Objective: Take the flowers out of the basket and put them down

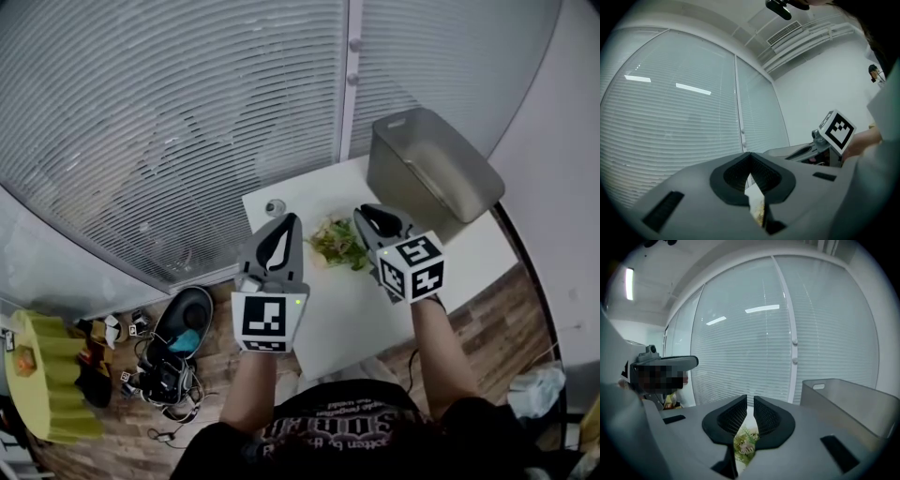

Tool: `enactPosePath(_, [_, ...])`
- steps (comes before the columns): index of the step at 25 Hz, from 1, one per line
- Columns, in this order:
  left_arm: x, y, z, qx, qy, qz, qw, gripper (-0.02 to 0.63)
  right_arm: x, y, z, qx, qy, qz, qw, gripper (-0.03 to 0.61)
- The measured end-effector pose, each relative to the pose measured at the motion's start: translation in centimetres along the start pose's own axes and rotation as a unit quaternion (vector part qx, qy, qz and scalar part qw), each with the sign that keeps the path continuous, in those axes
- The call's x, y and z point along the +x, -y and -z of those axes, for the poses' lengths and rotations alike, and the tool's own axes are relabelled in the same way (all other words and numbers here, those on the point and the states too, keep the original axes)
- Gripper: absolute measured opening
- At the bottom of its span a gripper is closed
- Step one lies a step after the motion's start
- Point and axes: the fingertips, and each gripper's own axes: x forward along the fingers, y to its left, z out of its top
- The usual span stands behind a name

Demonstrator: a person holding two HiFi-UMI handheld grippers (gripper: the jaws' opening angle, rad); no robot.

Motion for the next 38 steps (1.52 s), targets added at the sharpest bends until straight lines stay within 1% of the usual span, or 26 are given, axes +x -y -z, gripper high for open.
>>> enactPosePath(4, [0.0, 0.1, 0.1, -0.005, 0.000, -0.002, 1.0000, -0.002, -1.5, 0.2, -2.3, -0.020, 0.043, 0.026, 0.999, 0.049])
enactPosePath(10, [0.1, 0.4, 0.3, -0.008, -0.002, 0.001, 1.0000, -0.002, -3.1, -0.6, -4.7, -0.042, 0.080, 0.037, 0.995, 0.035])
enactPosePath(16, [0.5, 1.0, 0.6, -0.011, -0.005, 0.005, 0.9999, -0.002, -4.3, -0.5, -6.0, -0.037, 0.110, 0.045, 0.992, 0.028])
enactPosePath(22, [1.0, 0.6, 0.9, -0.013, -0.011, -0.001, 0.9998, -0.002, -4.9, -0.3, -6.6, -0.039, 0.125, 0.054, 0.990, 0.028])
enactPosePath(27, [1.0, 0.6, 0.7, -0.013, -0.008, -0.002, 0.9999, -0.002, -5.1, -0.4, -6.6, -0.042, 0.125, 0.059, 0.990, 0.028])
enactPosePath(32, [1.3, 0.3, 0.9, -0.016, -0.009, -0.002, 0.9998, -0.002, -4.7, -0.1, -6.3, -0.032, 0.125, 0.062, 0.990, 0.028])
enactPosePath(38, [1.5, 0.1, 0.8, -0.015, -0.008, -0.003, 0.9998, -0.002, -4.8, 0.0, -6.6, -0.040, 0.128, 0.070, 0.988, 0.028])
